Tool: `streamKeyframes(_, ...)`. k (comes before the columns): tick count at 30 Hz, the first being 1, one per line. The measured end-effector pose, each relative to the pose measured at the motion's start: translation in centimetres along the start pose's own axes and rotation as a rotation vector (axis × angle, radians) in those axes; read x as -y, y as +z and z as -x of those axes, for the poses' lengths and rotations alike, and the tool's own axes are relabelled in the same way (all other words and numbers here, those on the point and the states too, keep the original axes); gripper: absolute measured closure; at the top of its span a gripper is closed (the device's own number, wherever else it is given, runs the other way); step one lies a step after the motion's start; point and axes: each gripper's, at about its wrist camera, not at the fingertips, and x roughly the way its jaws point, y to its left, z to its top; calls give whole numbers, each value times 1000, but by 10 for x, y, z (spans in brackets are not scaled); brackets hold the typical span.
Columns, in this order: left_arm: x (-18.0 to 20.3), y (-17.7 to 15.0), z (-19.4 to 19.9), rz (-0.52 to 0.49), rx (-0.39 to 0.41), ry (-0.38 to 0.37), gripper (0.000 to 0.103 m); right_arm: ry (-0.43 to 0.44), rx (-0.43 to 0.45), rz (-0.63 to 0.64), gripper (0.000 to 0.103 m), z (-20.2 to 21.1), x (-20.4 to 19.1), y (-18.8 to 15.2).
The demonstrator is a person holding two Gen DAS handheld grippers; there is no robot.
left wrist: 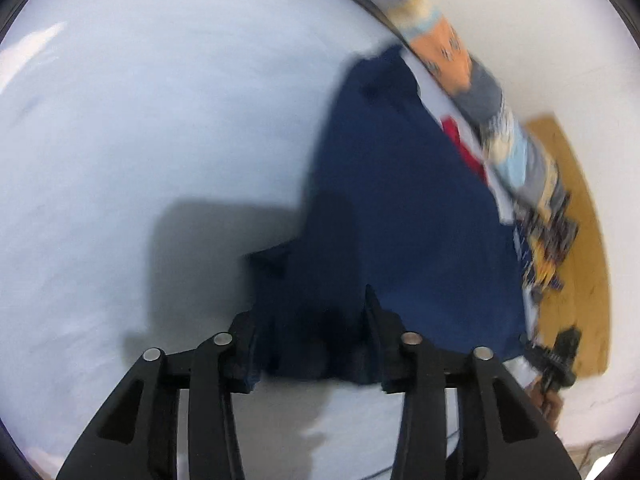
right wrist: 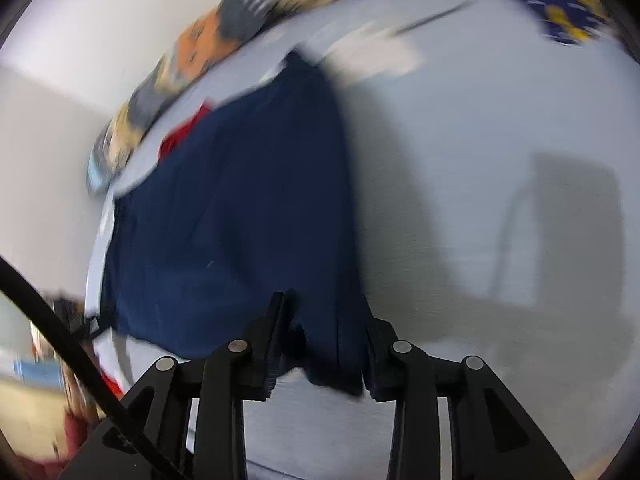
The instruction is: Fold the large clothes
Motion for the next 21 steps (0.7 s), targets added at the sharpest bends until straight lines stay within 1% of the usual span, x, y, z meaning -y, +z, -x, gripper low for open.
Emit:
streamKeyframes(1,-4,0,15,-9,39,27,60,-32,31,-3,65,13,2,2)
streamKeyframes(2,-2,3,31,-43,83,77,60,-71,82,21,65,29,-2,6)
streamKeyframes(3,5,6,43,-84,122,111,60,-90,129,66,65,41,-12,11)
streamKeyframes(4,17,13,53,-125,151,124,60,-93,161,113,65,49,-25,18)
streamKeyframes(5,29,19,57,-149,161,124,60,-90,179,155,65,54,-40,24)
streamKeyframes(6,43,27,57,-179,169,119,60,-93,195,199,65,53,-57,33)
streamKeyframes(7,61,33,55,-221,172,110,58,-99,206,248,65,45,-76,43)
streamKeyframes(8,81,41,47,-268,169,103,50,-103,209,297,65,35,-93,52)
streamKeyframes(10,114,57,25,-330,177,129,43,-96,208,319,66,1,-117,77)
streamKeyframes(11,129,65,9,-365,162,127,43,-99,201,326,69,-16,-123,90)
streamKeyframes(12,143,74,-8,-393,149,135,43,-115,200,325,70,-36,-129,104)
streamKeyframes(14,157,93,-43,-408,140,176,43,-158,201,295,76,-67,-126,132)
streamKeyframes(16,160,110,-79,-409,89,207,43,-174,154,239,76,-97,-112,153)
streamKeyframes(17,152,119,-93,-389,83,254,43,-191,128,208,76,-108,-101,159)
streamKeyframes(18,137,131,-110,-349,67,302,43,-203,89,177,80,-121,-88,164)
streamKeyframes(19,129,137,-121,-320,42,305,44,-182,45,138,80,-131,-77,167)
streamKeyframes(20,116,144,-131,-270,8,283,49,-151,23,91,84,-137,-65,168)
streamKeyframes(21,110,144,-131,-251,8,261,48,-125,28,60,85,-134,-58,168)
